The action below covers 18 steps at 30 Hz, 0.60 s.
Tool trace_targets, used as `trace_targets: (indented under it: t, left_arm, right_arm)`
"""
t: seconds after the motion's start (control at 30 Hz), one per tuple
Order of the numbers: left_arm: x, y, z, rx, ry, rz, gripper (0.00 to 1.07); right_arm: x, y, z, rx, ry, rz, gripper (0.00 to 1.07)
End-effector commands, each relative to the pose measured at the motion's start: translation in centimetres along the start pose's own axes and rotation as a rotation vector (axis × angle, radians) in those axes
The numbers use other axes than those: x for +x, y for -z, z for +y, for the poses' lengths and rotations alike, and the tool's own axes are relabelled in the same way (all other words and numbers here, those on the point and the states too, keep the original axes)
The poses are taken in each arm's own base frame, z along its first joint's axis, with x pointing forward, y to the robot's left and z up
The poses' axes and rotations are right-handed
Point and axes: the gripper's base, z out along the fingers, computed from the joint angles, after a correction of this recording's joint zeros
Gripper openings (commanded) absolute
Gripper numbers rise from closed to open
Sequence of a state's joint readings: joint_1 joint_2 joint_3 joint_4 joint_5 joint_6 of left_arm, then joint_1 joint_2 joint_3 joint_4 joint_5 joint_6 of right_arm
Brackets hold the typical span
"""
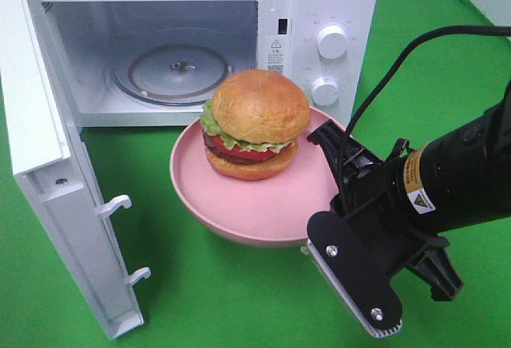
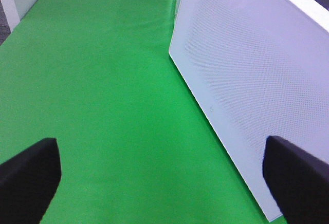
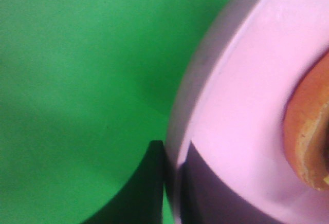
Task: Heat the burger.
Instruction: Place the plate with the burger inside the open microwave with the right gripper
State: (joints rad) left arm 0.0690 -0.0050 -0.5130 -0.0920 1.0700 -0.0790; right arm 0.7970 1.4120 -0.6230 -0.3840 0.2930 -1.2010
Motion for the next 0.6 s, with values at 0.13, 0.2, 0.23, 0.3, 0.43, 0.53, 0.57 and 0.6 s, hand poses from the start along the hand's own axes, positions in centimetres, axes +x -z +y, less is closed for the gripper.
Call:
trace_targets:
  t: [0.13, 0.2, 0.23, 0.3, 0.43, 0.53, 0.57, 0.6]
  left_arm:
    - [-0.1, 0.0, 0.0, 0.004, 0.006, -0.009, 1.0]
    - [-0.1, 0.0, 0.0, 0.004, 0.006, -0.009, 1.0]
    - [-0.1, 0.0, 0.0, 0.004, 0.006, -0.009, 1.0]
    - [-0.1, 0.0, 0.0, 0.004, 0.006, -0.009, 1.0]
    - [-0.1, 0.0, 0.0, 0.004, 0.006, -0.009, 1.0]
    - [-0.1, 0.0, 0.0, 0.004, 0.006, -0.009, 1.0]
    - [-0.1, 0.0, 0.0, 0.004, 0.006, -0.009, 1.0]
    - [-0.1, 0.0, 0.0, 0.004, 0.006, -0.009, 1.0]
  right_arm:
    - [0.2, 0.5, -1.0, 0.076, 0.017, -0.057, 0.0]
    - [0.8, 0.5, -1.0, 0.083, -0.01, -0.057, 0.0]
    - [0.8, 0.5, -1.0, 0.083, -0.01, -0.057, 0.0]
    - [1.3, 0.4, -1.0, 0.082, -0.028, -0.053, 0.0]
    - [2.2, 0.3, -0.9, 0.079, -0.047, -0.058, 0.0]
    - [2.3, 0.3, -0.9, 0.083, -0.035, -0.058, 0.0]
    - [2.4, 0.3, -0.9, 0.084, -0.031, -0.055, 0.0]
    - [2.4, 0.3, -1.0, 0.086, -0.02, -0.052, 0.0]
